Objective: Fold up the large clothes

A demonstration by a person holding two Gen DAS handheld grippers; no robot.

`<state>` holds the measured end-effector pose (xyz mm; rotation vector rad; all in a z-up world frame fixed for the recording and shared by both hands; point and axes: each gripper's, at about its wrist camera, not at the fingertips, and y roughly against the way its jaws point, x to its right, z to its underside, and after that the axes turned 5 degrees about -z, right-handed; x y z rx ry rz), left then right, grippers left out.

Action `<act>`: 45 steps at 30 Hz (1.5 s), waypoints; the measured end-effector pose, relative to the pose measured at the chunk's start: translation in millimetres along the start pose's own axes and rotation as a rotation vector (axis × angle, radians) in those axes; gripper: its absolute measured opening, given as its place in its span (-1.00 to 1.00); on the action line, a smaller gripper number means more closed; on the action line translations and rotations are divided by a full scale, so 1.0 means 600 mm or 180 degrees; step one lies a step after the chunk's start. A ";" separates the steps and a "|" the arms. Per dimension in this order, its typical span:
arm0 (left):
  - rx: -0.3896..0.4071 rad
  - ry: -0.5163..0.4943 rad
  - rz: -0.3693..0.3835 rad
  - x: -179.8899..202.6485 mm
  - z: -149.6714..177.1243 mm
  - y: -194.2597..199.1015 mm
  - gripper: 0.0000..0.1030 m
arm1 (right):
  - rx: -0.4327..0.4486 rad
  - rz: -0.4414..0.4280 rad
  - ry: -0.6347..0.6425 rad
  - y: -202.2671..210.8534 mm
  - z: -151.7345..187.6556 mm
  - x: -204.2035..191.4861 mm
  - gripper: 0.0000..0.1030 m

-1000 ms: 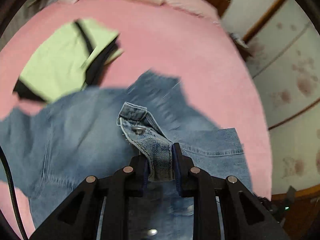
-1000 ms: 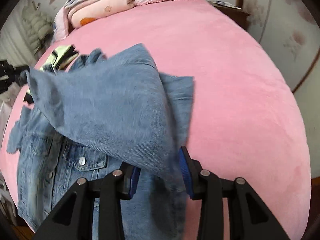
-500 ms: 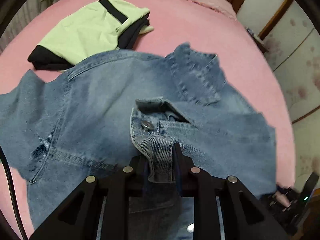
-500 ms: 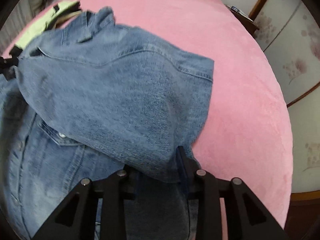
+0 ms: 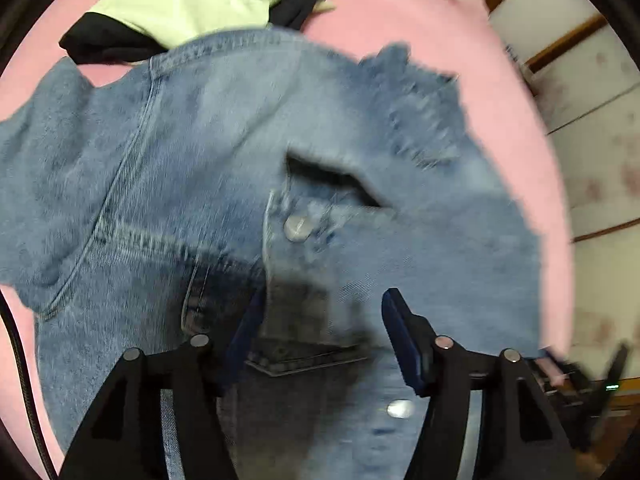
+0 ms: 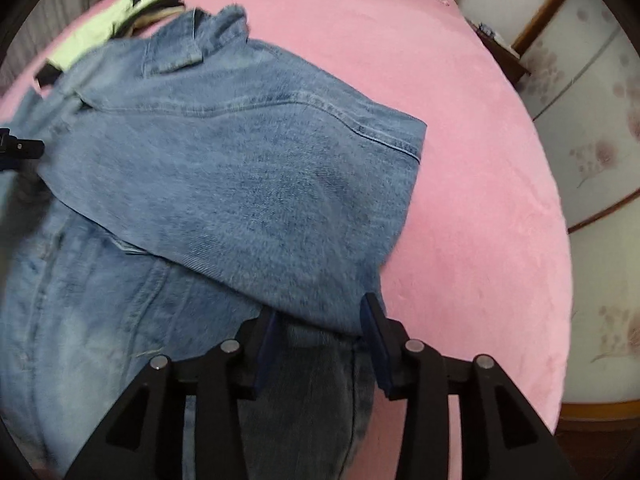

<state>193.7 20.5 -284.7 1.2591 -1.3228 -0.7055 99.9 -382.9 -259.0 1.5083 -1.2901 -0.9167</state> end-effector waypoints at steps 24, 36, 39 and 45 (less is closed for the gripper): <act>-0.0844 0.0108 0.0386 -0.033 -0.152 -0.147 -0.36 | 0.0168 -0.0292 -0.0614 0.010 -0.072 0.058 -0.20; 0.0203 -0.0978 -0.0725 0.090 -0.113 -0.059 -0.80 | 0.0315 -0.0163 -0.0681 -0.008 -0.112 0.100 -0.20; 0.0151 -0.0916 -0.0827 0.065 -0.111 -0.078 -0.76 | 0.0246 -0.0232 -0.0830 -0.047 -0.134 0.127 -0.20; 0.0206 -0.0574 -0.0702 0.045 -0.112 -0.055 -0.74 | 0.0242 -0.0651 -0.1319 -0.106 -0.193 0.205 -0.20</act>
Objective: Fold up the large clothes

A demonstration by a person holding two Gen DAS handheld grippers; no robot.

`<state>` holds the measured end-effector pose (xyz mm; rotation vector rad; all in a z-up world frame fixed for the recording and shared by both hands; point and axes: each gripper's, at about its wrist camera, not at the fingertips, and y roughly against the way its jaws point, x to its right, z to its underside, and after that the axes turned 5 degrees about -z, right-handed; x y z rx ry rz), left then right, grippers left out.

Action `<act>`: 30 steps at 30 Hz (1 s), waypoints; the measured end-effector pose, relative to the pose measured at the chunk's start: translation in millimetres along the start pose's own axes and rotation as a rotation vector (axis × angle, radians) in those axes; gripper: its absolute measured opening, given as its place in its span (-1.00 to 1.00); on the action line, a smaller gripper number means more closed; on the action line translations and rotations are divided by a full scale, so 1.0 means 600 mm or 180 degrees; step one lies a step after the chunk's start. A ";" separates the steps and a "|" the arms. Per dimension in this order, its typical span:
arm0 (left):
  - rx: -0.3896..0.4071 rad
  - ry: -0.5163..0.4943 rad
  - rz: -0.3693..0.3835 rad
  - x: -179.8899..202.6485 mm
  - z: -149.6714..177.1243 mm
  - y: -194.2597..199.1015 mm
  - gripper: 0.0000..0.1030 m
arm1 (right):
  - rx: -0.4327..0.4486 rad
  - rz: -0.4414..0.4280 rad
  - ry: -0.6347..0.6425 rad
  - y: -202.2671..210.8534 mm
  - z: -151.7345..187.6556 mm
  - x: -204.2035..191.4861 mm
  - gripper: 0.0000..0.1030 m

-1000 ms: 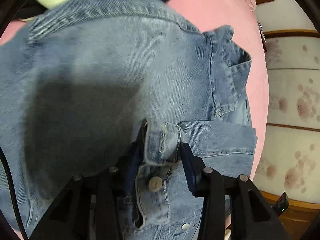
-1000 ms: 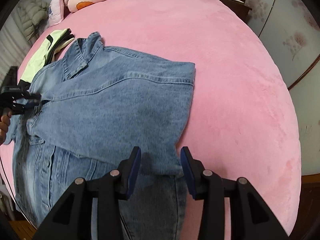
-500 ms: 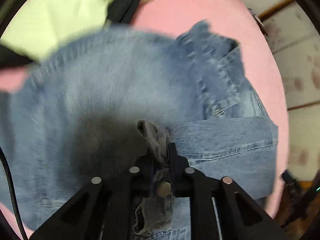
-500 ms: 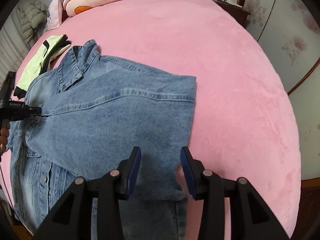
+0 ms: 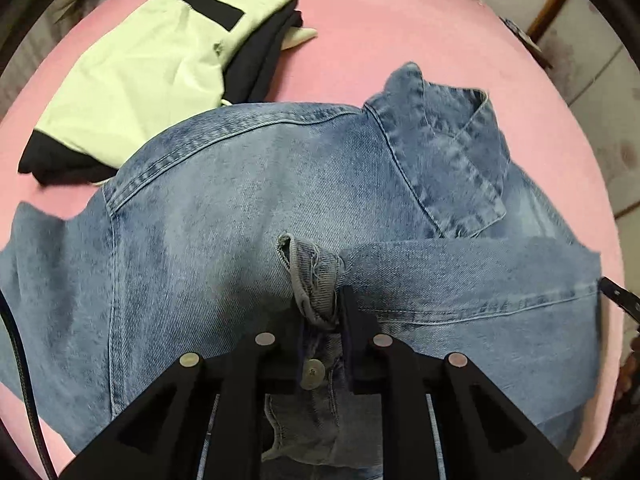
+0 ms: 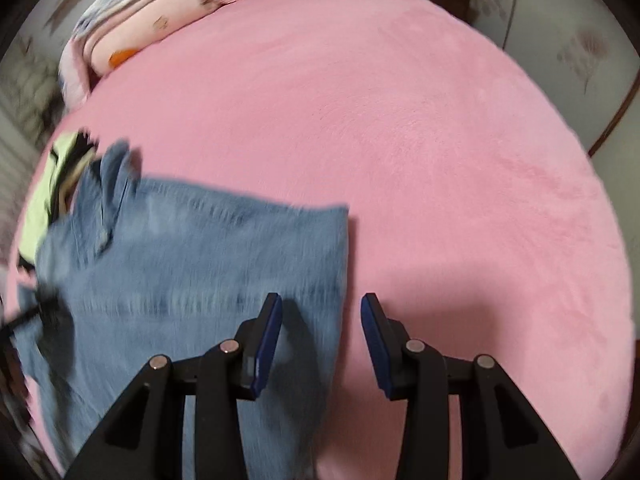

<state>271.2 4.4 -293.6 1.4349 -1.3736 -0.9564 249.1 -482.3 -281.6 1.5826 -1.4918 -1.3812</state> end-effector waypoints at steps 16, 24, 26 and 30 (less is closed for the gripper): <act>0.0022 -0.0252 -0.0702 0.050 0.036 0.044 -0.02 | 0.0214 0.0494 0.0705 0.060 0.047 -0.077 -0.64; 0.0189 -0.0110 -0.0182 0.110 0.149 0.120 -0.05 | 0.0046 -0.0075 0.0846 0.087 0.192 -0.154 -0.64; 0.0040 -0.0018 -0.0224 0.117 0.165 0.089 -0.23 | -0.0049 0.0041 0.0880 0.068 0.217 -0.143 -0.65; -0.0159 0.0201 -0.0328 0.088 0.189 0.033 -0.35 | -0.0076 0.0454 0.0967 0.045 0.254 -0.096 -0.91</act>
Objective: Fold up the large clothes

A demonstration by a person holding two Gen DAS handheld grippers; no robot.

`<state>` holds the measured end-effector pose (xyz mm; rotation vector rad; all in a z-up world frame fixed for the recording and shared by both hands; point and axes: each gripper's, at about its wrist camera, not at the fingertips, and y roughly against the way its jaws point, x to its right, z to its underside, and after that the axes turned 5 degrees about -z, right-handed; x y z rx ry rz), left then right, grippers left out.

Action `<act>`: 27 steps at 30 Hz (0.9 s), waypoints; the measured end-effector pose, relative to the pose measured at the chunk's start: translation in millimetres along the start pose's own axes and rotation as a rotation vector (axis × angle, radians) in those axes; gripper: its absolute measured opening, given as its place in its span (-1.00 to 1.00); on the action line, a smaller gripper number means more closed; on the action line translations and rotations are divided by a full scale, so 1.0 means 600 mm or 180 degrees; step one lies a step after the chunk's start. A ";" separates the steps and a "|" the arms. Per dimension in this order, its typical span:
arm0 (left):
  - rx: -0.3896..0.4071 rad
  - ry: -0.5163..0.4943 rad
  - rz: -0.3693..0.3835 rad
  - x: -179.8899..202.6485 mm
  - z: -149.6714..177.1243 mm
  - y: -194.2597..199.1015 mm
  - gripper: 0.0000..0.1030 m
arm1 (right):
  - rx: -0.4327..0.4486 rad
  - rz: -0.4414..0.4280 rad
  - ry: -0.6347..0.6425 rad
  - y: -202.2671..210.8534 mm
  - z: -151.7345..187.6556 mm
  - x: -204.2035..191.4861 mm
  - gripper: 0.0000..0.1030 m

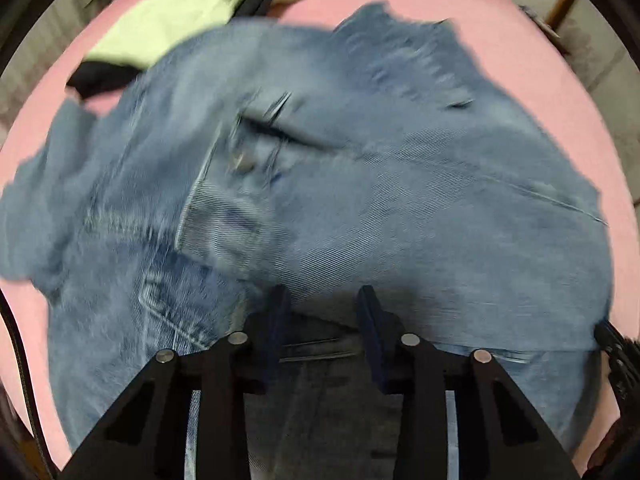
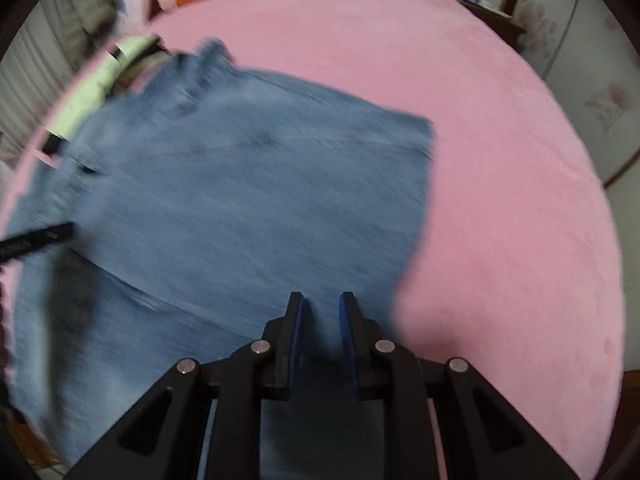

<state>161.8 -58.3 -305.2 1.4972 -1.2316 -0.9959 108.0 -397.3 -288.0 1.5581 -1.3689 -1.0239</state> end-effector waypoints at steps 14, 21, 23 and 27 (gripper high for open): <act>0.0094 -0.0068 -0.0120 0.026 0.008 0.089 0.08 | 0.0002 -0.0091 -0.0107 0.064 -0.012 0.011 -0.91; 0.0339 -0.0204 -0.0056 0.067 0.020 0.240 0.38 | 0.0128 -0.0295 -0.0115 0.167 -0.031 -0.002 -0.91; 0.0366 -0.0216 0.0008 0.082 0.026 0.286 0.39 | 0.0176 -0.0368 -0.0091 0.200 -0.037 -0.009 -0.91; 0.0510 -0.0225 0.0117 0.099 0.045 0.363 0.58 | 0.0250 -0.0458 0.0020 0.259 -0.048 -0.026 -0.90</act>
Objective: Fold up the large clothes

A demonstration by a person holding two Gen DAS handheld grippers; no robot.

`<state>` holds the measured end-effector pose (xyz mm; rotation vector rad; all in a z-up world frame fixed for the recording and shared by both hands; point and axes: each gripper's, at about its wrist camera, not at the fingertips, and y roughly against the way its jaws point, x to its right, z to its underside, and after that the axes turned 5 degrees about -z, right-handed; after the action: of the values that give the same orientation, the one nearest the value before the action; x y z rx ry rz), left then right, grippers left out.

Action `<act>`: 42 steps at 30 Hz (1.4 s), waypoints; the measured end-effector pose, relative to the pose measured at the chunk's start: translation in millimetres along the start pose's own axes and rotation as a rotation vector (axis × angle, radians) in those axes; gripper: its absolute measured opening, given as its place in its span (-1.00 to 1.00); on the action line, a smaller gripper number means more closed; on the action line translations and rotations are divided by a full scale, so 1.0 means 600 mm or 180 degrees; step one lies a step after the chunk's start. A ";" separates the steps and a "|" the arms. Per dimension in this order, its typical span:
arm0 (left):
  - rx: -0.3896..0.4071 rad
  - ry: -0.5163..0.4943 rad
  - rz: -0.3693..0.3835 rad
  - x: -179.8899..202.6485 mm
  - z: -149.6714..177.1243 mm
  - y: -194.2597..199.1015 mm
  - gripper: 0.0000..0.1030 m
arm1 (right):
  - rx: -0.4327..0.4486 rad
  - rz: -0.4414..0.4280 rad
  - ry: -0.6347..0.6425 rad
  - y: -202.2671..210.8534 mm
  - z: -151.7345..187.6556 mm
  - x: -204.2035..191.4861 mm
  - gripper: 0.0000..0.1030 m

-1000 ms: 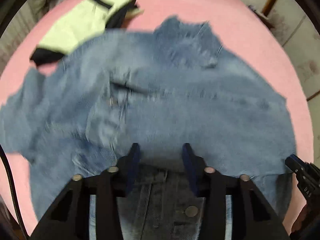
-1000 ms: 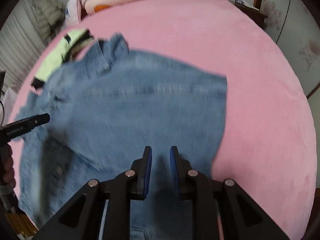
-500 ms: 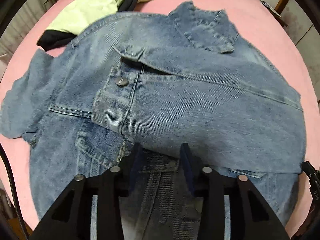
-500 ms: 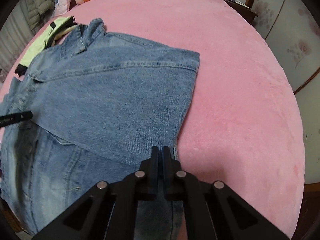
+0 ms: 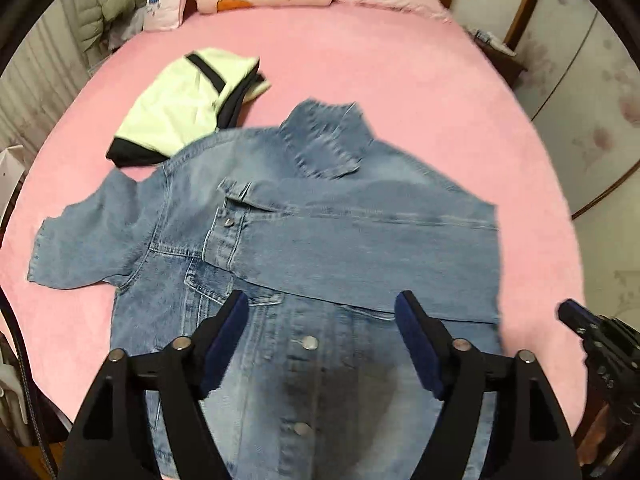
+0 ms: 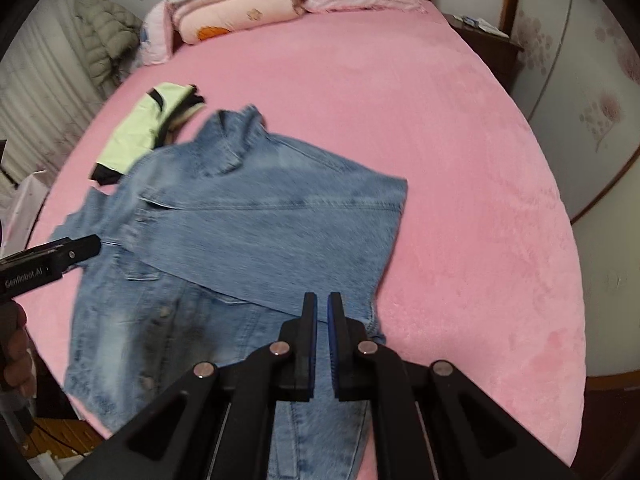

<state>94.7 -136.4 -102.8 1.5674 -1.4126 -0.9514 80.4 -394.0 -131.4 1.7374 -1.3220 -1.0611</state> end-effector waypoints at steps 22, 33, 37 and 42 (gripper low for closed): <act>0.0351 0.0543 0.0232 -0.272 0.063 0.212 0.72 | 0.0403 -0.0554 0.0744 0.119 -0.025 -0.300 -0.90; 0.0165 0.0794 0.0367 -0.641 0.032 0.116 0.72 | 0.0255 -0.0419 0.0356 0.015 -0.038 -0.582 -0.90; 0.0034 0.0938 0.0361 -0.728 0.022 0.071 0.72 | 0.0293 -0.0355 0.0436 -0.010 -0.054 -0.667 -0.90; 0.0048 0.1094 0.0343 -0.797 0.011 0.029 0.72 | 0.0193 -0.0419 0.0460 -0.048 -0.081 -0.738 -0.90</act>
<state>37.9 338.4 -80.7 1.5616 -1.2474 -0.5754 72.1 45.0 -51.1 1.9307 -1.1748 -0.9554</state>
